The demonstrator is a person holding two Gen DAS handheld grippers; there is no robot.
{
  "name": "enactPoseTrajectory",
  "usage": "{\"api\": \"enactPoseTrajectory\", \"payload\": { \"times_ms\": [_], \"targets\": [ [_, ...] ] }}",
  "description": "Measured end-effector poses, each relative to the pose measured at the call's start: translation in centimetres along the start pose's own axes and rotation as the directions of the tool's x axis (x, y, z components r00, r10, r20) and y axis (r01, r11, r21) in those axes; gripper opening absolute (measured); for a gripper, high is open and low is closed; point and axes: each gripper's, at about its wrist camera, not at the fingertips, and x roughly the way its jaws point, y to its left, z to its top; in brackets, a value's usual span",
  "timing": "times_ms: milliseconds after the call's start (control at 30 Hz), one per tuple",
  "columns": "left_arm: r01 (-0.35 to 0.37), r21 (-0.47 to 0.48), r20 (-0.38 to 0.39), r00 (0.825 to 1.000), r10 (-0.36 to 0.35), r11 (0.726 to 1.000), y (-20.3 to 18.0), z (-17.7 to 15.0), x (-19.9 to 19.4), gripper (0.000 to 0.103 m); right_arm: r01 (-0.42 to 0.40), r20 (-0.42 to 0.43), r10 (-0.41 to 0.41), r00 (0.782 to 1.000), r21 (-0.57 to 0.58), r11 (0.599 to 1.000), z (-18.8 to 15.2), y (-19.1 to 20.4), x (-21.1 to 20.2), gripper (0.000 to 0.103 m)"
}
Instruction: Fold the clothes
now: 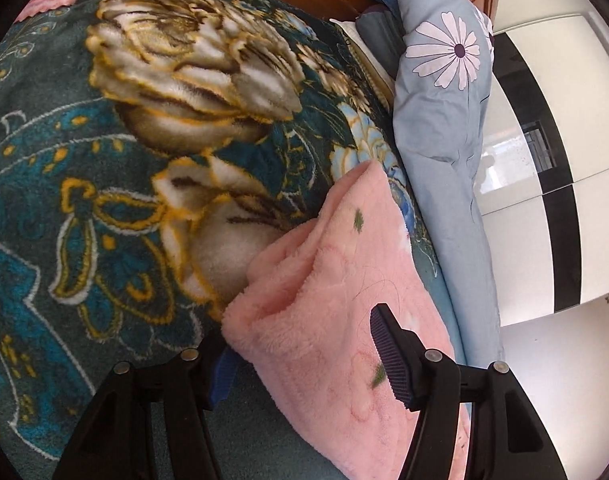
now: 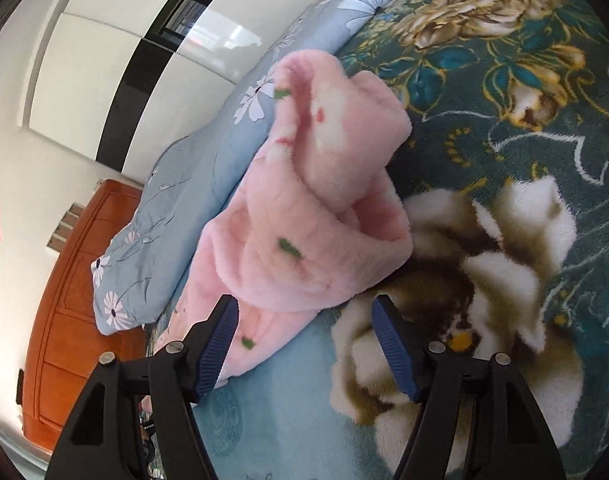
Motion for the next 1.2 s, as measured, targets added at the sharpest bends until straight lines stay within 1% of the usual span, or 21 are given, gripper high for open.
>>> {"api": "enactPoseTrajectory", "payload": {
  "times_ms": [33, 100, 133, 167, 200, 233, 267, 300, 333, 367, 433, 500, 600, 733, 800, 900, 967, 1100, 1200],
  "targets": [
    [-0.002, 0.0, 0.008, 1.0, 0.002, 1.0, 0.0, 0.1, 0.1, 0.063, -0.001, 0.019, 0.0, 1.0, 0.016, 1.0, 0.4, -0.2, 0.3, 0.07],
    [-0.02, -0.008, 0.02, 1.0, 0.02, 1.0, 0.0, 0.2, 0.3, 0.055, -0.002, 0.051, 0.0, 0.999, 0.044, 0.999, 1.1, -0.4, 0.9, 0.07],
    [-0.03, -0.012, 0.026, 0.999, 0.03, 0.999, 0.0, 0.3, 0.5, 0.044, -0.002, 0.058, -0.001, 0.998, 0.049, 0.999, 1.5, -0.2, 1.1, 0.07],
    [-0.04, -0.016, 0.031, 0.999, 0.04, 0.999, 0.0, 0.4, 0.6, 0.037, 0.004, 0.064, -0.006, 0.998, 0.043, 0.999, 1.9, 0.0, 1.3, 0.07],
    [-0.046, -0.024, 0.036, 0.998, 0.047, 0.999, 0.0, 0.4, 0.7, 0.033, 0.011, 0.071, -0.013, 0.997, 0.035, 0.999, 2.3, 0.3, 1.5, 0.07],
    [-0.051, -0.032, 0.04, 0.998, 0.052, 0.998, 0.1, 0.5, 0.9, 0.024, 0.02, 0.076, -0.022, 0.997, 0.028, 0.999, 2.7, 0.5, 1.6, 0.07],
    [-0.049, -0.034, 0.045, 0.998, 0.05, 0.998, 0.0, 0.4, 0.9, 0.021, 0.028, 0.078, -0.03, 0.996, 0.028, 0.999, 3.0, 0.7, 1.8, 0.07],
    [-0.044, -0.032, 0.05, 0.998, 0.046, 0.999, -0.2, 0.3, 0.9, 0.019, 0.034, 0.083, -0.037, 0.996, 0.037, 0.999, 3.3, 0.8, 1.9, 0.064],
    [-0.039, -0.031, 0.056, 0.998, 0.041, 0.999, -0.4, 0.2, 0.9, 0.017, 0.04, 0.089, -0.044, 0.995, 0.048, 0.998, 3.6, 0.9, 2.0, 0.054],
    [-0.035, -0.019, 0.062, 0.997, 0.036, 0.999, -0.6, 0.2, 0.7, 0.016, 0.055, 0.092, -0.061, 0.994, 0.058, 0.997, 4.0, 1.0, 2.0, 0.033],
    [-0.028, 0.013, 0.076, 0.997, 0.027, 1.0, -1.2, 0.3, 0.1, 0.015, 0.079, 0.092, -0.084, 0.992, 0.057, 0.995, 4.6, 1.6, 1.7, 0.023],
    [0.003, -0.001, 0.082, 0.997, -0.003, 1.0, -1.3, 0.4, -0.8, 0.015, 0.073, 0.1, -0.074, 0.992, 0.01, 0.997, 5.0, 2.9, 0.6, 0.021],
    [0.015, 0.02, 0.093, 0.996, -0.016, 1.0, -1.9, 0.4, -2.5, 0.014, 0.061, 0.121, -0.052, 0.991, -0.067, 0.996, 5.3, 4.9, -2.0, 0.019],
    [0.02, 0.091, 0.092, 0.995, -0.029, 0.996, -3.8, -0.4, -5.8, 0.014, 0.014, 0.135, -0.001, 0.991, -0.094, 0.996, 5.3, 5.4, -6.4, 0.018],
    [0.032, 0.116, 0.096, 0.994, -0.044, 0.993, -3.7, -0.1, -8.0, 0.014, -0.003, 0.142, 0.017, 0.99, -0.098, 0.995, 5.2, 5.3, -8.6, 0.017],
    [0.035, 0.147, 0.123, 0.991, -0.053, 0.988, -3.8, -0.2, -11.7, 0.014, -0.023, 0.149, 0.039, 0.988, -0.11, 0.994, 5.1, 5.0, -11.2, 0.016],
    [0.034, 0.158, 0.146, 0.988, -0.058, 0.987, -3.5, -0.2, -14.5, 0.014, -0.041, 0.154, 0.057, 0.986, -0.105, 0.994, 4.9, 4.8, -12.6, 0.016],
    [0.001, 0.151, 0.157, 0.987, -0.025, 0.988, -0.9, -1.0, -18.2, 0.014, -0.067, 0.137, 0.085, 0.987, -0.134, 0.989, 4.1, 4.6, -15.2, 0.016],
    [-0.026, 0.145, 0.164, 0.986, 0.002, 0.989, 1.2, -1.5, -20.8, 0.014, -0.027, 0.111, 0.047, 0.993, -0.173, 0.985, 2.9, 3.6, -16.4, 0.016]
  ]
}}
